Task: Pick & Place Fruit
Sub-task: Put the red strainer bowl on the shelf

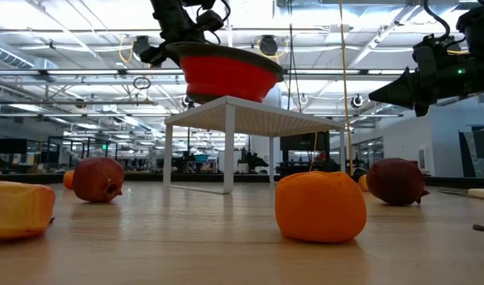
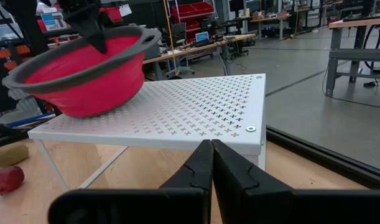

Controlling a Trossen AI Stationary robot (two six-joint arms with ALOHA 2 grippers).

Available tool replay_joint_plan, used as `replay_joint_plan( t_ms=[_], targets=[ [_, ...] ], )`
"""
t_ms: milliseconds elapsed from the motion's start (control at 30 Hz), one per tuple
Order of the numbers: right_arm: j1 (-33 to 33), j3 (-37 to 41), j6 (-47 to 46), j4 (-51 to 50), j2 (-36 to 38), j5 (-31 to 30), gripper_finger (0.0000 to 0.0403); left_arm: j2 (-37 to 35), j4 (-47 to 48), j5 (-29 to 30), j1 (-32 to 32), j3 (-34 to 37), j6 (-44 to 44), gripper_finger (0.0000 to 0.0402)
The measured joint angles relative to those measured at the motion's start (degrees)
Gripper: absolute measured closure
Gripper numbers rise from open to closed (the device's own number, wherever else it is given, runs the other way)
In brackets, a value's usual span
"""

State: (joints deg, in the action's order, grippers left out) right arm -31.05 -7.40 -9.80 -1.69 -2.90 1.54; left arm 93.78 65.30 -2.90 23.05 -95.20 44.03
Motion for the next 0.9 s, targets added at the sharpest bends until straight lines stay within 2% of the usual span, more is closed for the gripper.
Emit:
replay_joint_plan(
  t_ms=[900],
  targets=[
    [0.0, 0.0, 0.0, 0.2, 0.0, 0.0, 0.0403, 0.0, 0.1, 1.6, 0.1, 0.0, -0.8, 0.037]
  ],
)
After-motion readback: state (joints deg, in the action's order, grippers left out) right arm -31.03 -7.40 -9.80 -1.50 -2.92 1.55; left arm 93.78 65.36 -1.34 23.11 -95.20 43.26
